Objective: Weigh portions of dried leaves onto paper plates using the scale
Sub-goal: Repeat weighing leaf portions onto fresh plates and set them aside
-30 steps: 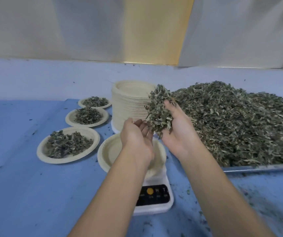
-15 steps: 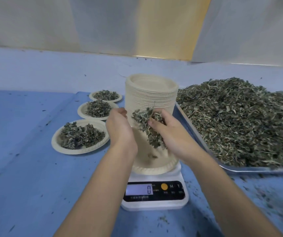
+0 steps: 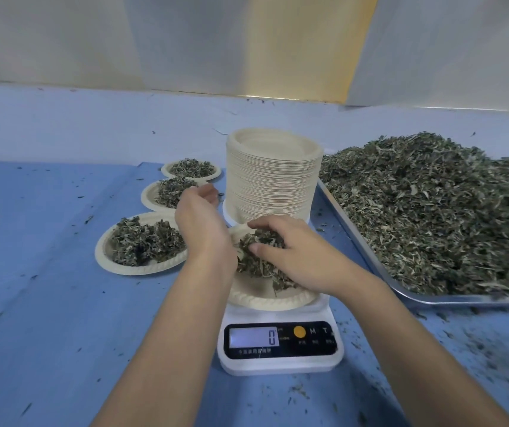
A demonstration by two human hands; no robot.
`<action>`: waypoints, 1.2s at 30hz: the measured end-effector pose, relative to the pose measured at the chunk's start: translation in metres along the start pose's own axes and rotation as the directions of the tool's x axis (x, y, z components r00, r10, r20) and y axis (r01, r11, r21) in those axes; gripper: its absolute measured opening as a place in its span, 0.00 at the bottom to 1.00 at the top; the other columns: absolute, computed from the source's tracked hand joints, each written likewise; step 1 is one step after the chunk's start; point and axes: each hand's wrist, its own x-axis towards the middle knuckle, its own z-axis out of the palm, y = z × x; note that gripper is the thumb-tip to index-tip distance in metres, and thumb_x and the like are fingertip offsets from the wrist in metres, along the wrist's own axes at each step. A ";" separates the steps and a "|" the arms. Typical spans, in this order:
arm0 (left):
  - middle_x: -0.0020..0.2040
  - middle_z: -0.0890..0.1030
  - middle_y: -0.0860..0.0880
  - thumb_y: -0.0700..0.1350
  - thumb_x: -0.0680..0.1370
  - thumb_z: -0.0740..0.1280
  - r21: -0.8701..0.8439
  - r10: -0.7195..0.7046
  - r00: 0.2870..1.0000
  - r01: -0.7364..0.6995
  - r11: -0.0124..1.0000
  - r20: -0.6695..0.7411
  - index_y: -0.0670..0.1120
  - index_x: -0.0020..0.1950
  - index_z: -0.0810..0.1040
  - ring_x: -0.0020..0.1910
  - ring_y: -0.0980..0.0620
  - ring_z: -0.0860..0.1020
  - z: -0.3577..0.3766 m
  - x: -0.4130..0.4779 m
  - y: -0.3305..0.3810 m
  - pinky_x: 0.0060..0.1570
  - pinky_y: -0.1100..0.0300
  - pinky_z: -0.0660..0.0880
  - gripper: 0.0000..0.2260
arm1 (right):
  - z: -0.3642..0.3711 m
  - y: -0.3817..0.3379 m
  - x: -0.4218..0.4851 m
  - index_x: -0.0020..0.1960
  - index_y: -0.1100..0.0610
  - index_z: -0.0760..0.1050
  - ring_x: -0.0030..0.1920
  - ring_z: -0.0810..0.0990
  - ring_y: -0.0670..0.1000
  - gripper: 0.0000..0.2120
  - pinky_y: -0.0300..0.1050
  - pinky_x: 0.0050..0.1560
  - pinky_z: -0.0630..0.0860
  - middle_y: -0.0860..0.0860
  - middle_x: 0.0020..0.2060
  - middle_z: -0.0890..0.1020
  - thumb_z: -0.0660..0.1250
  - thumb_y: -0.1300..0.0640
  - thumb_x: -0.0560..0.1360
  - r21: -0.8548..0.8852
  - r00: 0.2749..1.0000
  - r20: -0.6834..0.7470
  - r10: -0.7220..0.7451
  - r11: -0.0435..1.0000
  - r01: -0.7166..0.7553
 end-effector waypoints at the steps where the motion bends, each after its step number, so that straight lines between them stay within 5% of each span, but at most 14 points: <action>1: 0.47 0.80 0.51 0.43 0.80 0.53 -0.001 0.000 1.000 0.000 1.000 -0.001 0.46 0.44 0.77 0.50 0.56 0.78 0.000 0.000 0.000 0.39 0.67 0.67 0.14 | -0.001 0.000 0.000 0.70 0.47 0.68 0.68 0.64 0.47 0.20 0.44 0.65 0.65 0.46 0.65 0.71 0.62 0.47 0.79 0.014 1.000 -0.022 0.003 1.000 -0.003; 6: 0.48 0.81 0.51 0.44 0.80 0.52 0.002 0.000 1.000 0.000 1.000 0.002 0.46 0.45 0.77 0.50 0.56 0.78 0.000 -0.001 -0.001 0.39 0.66 0.67 0.14 | -0.004 -0.005 -0.001 0.67 0.51 0.70 0.62 0.70 0.45 0.16 0.37 0.58 0.66 0.44 0.61 0.73 0.59 0.50 0.81 0.082 0.975 -0.222 -0.003 0.996 0.022; 9: 0.48 0.82 0.50 0.43 0.80 0.52 0.006 0.000 1.000 0.000 1.000 0.016 0.45 0.46 0.77 0.50 0.56 0.78 0.000 -0.001 0.000 0.38 0.66 0.68 0.14 | -0.004 -0.009 -0.001 0.61 0.51 0.75 0.53 0.75 0.39 0.12 0.25 0.49 0.68 0.43 0.56 0.78 0.58 0.56 0.81 0.291 0.935 -0.354 0.032 0.954 0.077; 15: 0.47 0.82 0.49 0.42 0.80 0.53 -0.035 -0.035 0.996 0.038 0.999 0.081 0.44 0.47 0.78 0.54 0.54 0.80 0.001 -0.001 0.004 0.57 0.61 0.71 0.14 | -0.010 -0.016 0.003 0.48 0.57 0.78 0.42 0.77 0.45 0.13 0.38 0.46 0.74 0.51 0.41 0.83 0.56 0.67 0.80 0.796 0.899 -0.397 0.188 0.559 0.234; 19: 0.50 0.82 0.46 0.43 0.81 0.53 -0.078 -0.107 0.976 0.124 0.989 0.191 0.40 0.53 0.78 0.55 0.51 0.79 0.004 -0.005 0.007 0.60 0.59 0.71 0.14 | -0.012 -0.017 0.002 0.49 0.62 0.78 0.38 0.76 0.47 0.12 0.38 0.41 0.75 0.53 0.39 0.83 0.55 0.67 0.80 0.917 0.911 -0.348 0.220 0.280 0.283; 22: 0.54 0.80 0.43 0.44 0.82 0.52 -0.056 -0.182 0.934 0.209 0.976 0.309 0.38 0.57 0.76 0.57 0.49 0.77 0.010 -0.009 0.005 0.63 0.57 0.69 0.15 | -0.014 -0.020 0.001 0.51 0.62 0.77 0.37 0.76 0.46 0.12 0.36 0.39 0.75 0.54 0.39 0.82 0.55 0.66 0.80 0.942 0.927 -0.318 0.197 0.176 0.286; 25: 0.51 0.79 0.43 0.44 0.82 0.54 -0.012 -0.227 0.905 0.248 0.969 0.360 0.39 0.55 0.75 0.54 0.48 0.77 0.016 -0.014 0.002 0.60 0.57 0.70 0.14 | -0.015 -0.023 0.000 0.51 0.61 0.77 0.36 0.76 0.45 0.13 0.36 0.37 0.74 0.52 0.37 0.82 0.54 0.63 0.80 0.954 0.943 -0.291 0.163 0.120 0.274; 28: 0.42 0.77 0.44 0.44 0.82 0.55 0.002 -0.231 0.889 0.251 0.968 0.395 0.37 0.56 0.76 0.38 0.50 0.75 0.019 -0.019 -0.002 0.46 0.60 0.71 0.14 | -0.015 -0.027 -0.001 0.51 0.60 0.77 0.37 0.77 0.46 0.13 0.36 0.38 0.74 0.52 0.36 0.82 0.54 0.62 0.80 0.958 0.949 -0.278 0.146 0.118 0.262; 30: 0.33 0.75 0.45 0.42 0.81 0.55 -0.025 -0.231 0.879 0.266 0.964 0.416 0.37 0.47 0.76 0.28 0.53 0.71 0.021 -0.021 -0.003 0.38 0.62 0.70 0.13 | -0.014 -0.029 -0.001 0.50 0.60 0.78 0.40 0.75 0.49 0.13 0.39 0.42 0.72 0.54 0.38 0.81 0.54 0.63 0.80 0.957 0.947 -0.280 0.157 0.123 0.263; 36: 0.30 0.74 0.49 0.40 0.80 0.57 -0.069 -0.228 0.876 0.283 0.957 0.424 0.43 0.38 0.74 0.29 0.56 0.69 0.026 -0.025 -0.009 0.34 0.64 0.70 0.13 | -0.012 -0.033 -0.001 0.50 0.63 0.77 0.40 0.73 0.49 0.11 0.39 0.43 0.72 0.56 0.41 0.78 0.55 0.66 0.79 0.950 0.934 -0.306 0.185 0.121 0.287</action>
